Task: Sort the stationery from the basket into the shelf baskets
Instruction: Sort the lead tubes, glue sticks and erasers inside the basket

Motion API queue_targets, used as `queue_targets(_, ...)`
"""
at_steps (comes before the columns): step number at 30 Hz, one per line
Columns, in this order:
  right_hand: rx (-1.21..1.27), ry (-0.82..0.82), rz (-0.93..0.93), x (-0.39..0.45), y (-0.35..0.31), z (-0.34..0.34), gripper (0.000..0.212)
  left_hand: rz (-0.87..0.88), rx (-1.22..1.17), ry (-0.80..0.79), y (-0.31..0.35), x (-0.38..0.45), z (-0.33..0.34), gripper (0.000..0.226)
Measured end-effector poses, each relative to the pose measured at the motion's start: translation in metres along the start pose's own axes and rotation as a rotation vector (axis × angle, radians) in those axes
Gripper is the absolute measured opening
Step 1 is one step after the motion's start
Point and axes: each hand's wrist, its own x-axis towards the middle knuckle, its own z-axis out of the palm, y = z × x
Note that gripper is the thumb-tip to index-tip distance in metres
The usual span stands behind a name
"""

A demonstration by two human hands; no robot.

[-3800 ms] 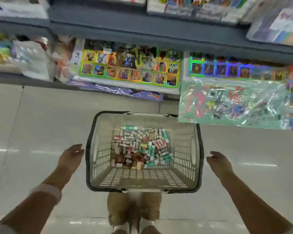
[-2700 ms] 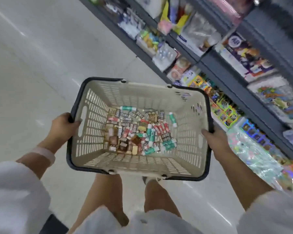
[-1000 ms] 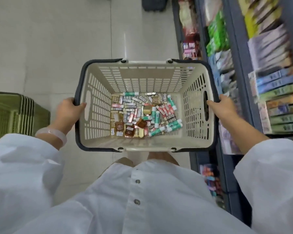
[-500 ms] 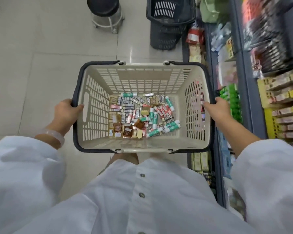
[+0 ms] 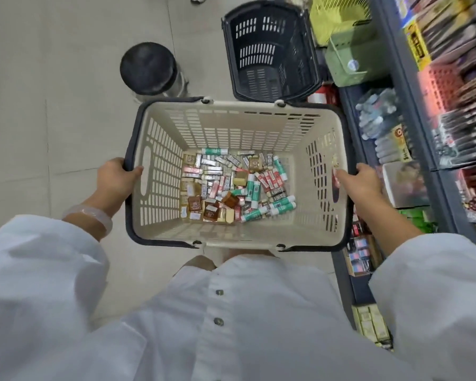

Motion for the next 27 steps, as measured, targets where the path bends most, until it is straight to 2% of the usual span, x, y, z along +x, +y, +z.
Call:
queue_targets(4, 0.049, 0.045, 0.073, 0.055, -0.053, 0.026, 0.027, 0.057, 0.076, -0.024, 0.056, 0.102, -0.009, 0.027)
queue_targets(8, 0.106, 0.081, 0.176, 0.088, -0.098, 0.044, 0.017, 0.106, 0.157, -0.054, 0.113, 0.192, -0.014, 0.027)
queue_targets(11, 0.143, 0.146, 0.262, 0.103, -0.124, 0.052, 0.030, 0.207, 0.211, -0.110, 0.159, 0.254, -0.013, 0.021)
queue_targets(13, 0.195, 0.205, 0.324, 0.111, -0.137, 0.058, 0.034, 0.301, 0.261, -0.165, 0.196, 0.296, -0.008, 0.013)
queue_targets(16, 0.294, 0.296, 0.447, 0.116, -0.155, 0.073, 0.036, 0.409, 0.351, -0.285, 0.259, 0.353, 0.007, 0.015)
queue_targets(21, 0.442, 0.475, 0.696, 0.107, -0.180, 0.111, 0.029, 0.701, 0.538, -0.452, 0.358, 0.420, 0.040, 0.018)
queue_targets(27, 0.529, 0.610, 0.858, 0.102, -0.204, 0.143, 0.022, 0.898, 0.671, -0.575, 0.440, 0.455, 0.084, 0.019)
